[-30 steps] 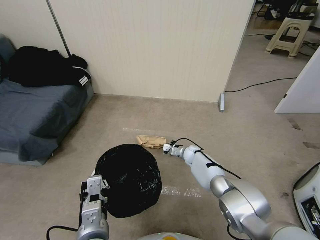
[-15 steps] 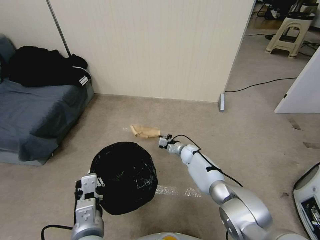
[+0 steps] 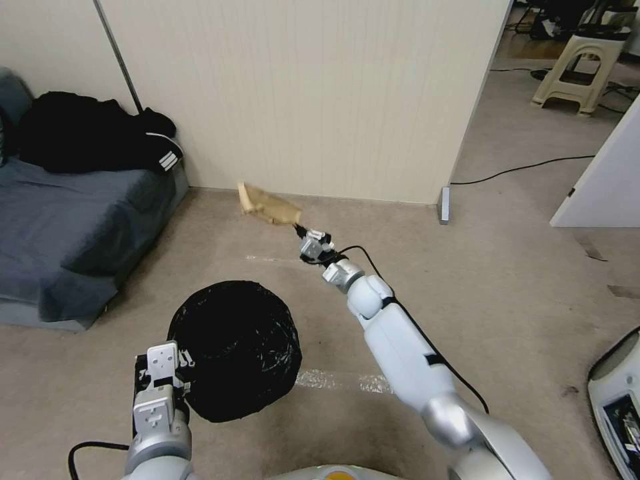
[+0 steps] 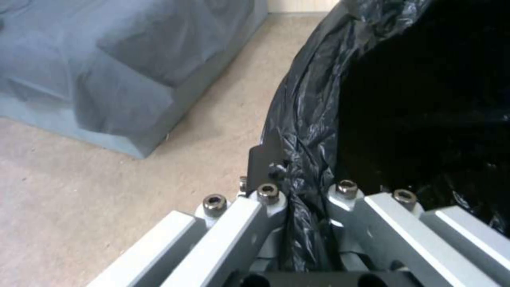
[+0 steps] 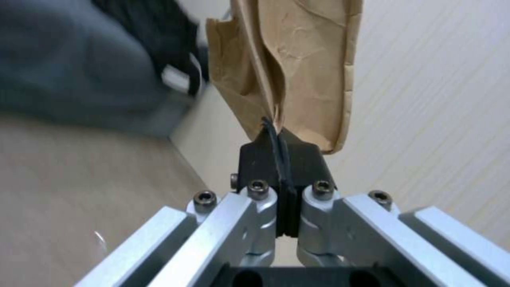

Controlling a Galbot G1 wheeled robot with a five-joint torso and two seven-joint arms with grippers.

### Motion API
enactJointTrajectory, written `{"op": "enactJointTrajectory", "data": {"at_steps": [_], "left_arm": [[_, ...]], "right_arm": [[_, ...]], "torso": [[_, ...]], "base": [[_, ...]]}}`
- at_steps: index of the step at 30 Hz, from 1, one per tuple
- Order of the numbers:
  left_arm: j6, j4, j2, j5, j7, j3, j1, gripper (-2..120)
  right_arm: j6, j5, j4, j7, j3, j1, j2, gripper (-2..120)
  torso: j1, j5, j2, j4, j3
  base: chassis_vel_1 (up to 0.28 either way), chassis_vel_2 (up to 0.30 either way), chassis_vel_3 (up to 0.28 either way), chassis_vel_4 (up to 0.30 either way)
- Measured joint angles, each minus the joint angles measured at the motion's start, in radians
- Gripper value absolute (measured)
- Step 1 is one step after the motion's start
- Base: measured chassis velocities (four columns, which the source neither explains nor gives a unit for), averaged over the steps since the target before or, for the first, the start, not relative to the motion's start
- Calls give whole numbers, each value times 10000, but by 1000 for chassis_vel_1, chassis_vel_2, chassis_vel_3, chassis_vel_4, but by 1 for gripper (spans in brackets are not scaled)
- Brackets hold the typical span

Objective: Pick up the trash bin, then pick up the garbage from the floor and place it into the trash bin.

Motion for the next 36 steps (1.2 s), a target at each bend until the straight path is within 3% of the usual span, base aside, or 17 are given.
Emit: {"op": "enactJointTrajectory", "data": {"at_steps": [1,2,4,8,9,11,18,36], "left_arm": [[51,92,71,-100,-8,-30,-140,1],[51,92,71,-100,-8,-30,-140,1],[90,212,157,-217,-5,-31,-311,1],[98,274,224,-262,0,29,-386,1],[98,274,224,-262,0,29,-386,1],[99,280,301,-288,23,125,-435,1],[115,231,358,-299,41,179,-466,1],[124,77,281,-283,56,227,-490,1]], "right_arm": [[-325,1100,1554,-305,-95,-608,-470,0],[-325,1100,1554,-305,-95,-608,-470,0],[-803,3077,3859,-787,-525,-1724,-1414,0],[-1162,5086,5774,-1206,-1140,-2782,-2220,0],[-1162,5086,5774,-1206,-1140,-2782,-2220,0],[-1311,5901,7235,-1346,-1751,-3757,-2874,0],[-1213,5643,7894,-1367,-2308,-4882,-3669,0],[-759,4629,6774,-1416,-3220,-5066,-3599,0]], "torso": [[1,-7,0,-8,0],[1,-7,0,-8,0],[0,-6,2,-17,0],[0,-5,3,-13,-1],[0,-5,3,-13,-1],[0,-4,3,-11,-1],[-1,-5,2,-12,-1],[-1,-5,2,-11,0]], "base": [[0,0,0,0],[0,0,0,0],[0,0,0,0],[0,0,0,0],[0,0,0,0],[0,0,0,0],[0,0,0,0],[0,0,0,0]]}}
